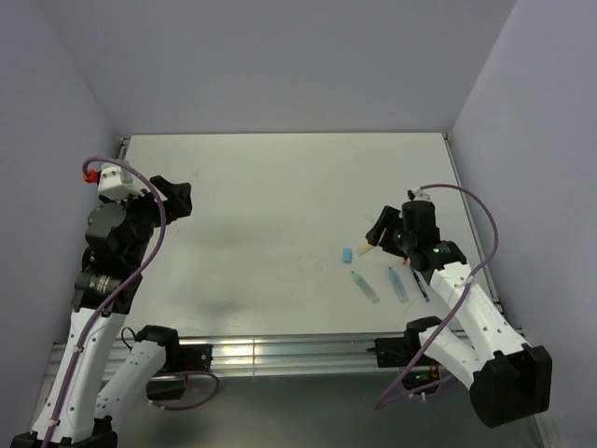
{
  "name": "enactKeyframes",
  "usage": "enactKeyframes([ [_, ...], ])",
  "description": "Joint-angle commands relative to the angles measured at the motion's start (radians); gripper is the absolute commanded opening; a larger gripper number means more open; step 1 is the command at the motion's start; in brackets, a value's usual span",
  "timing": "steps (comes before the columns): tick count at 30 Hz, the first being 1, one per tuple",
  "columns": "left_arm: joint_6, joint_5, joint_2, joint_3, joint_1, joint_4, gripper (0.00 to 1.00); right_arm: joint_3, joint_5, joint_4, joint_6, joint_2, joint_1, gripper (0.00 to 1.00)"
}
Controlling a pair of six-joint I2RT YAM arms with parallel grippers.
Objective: Insert the pens into the pen caps
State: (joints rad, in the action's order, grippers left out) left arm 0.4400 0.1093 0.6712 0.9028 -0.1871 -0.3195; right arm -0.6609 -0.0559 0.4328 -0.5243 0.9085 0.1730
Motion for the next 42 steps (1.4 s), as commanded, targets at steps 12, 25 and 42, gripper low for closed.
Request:
enactKeyframes([
  [12,0.011,-0.010,-0.013,0.015,0.003,0.014,0.99,-0.017,0.149,0.145,-0.069,0.174,0.197,0.64],
  [25,0.008,-0.002,-0.013,0.015,0.003,0.013,0.99,-0.032,0.186,0.172,-0.060,0.311,0.287,0.64],
  [42,0.006,0.000,-0.009,0.015,0.003,0.013,0.99,-0.060,0.197,0.198,-0.039,0.397,0.361,0.64],
])
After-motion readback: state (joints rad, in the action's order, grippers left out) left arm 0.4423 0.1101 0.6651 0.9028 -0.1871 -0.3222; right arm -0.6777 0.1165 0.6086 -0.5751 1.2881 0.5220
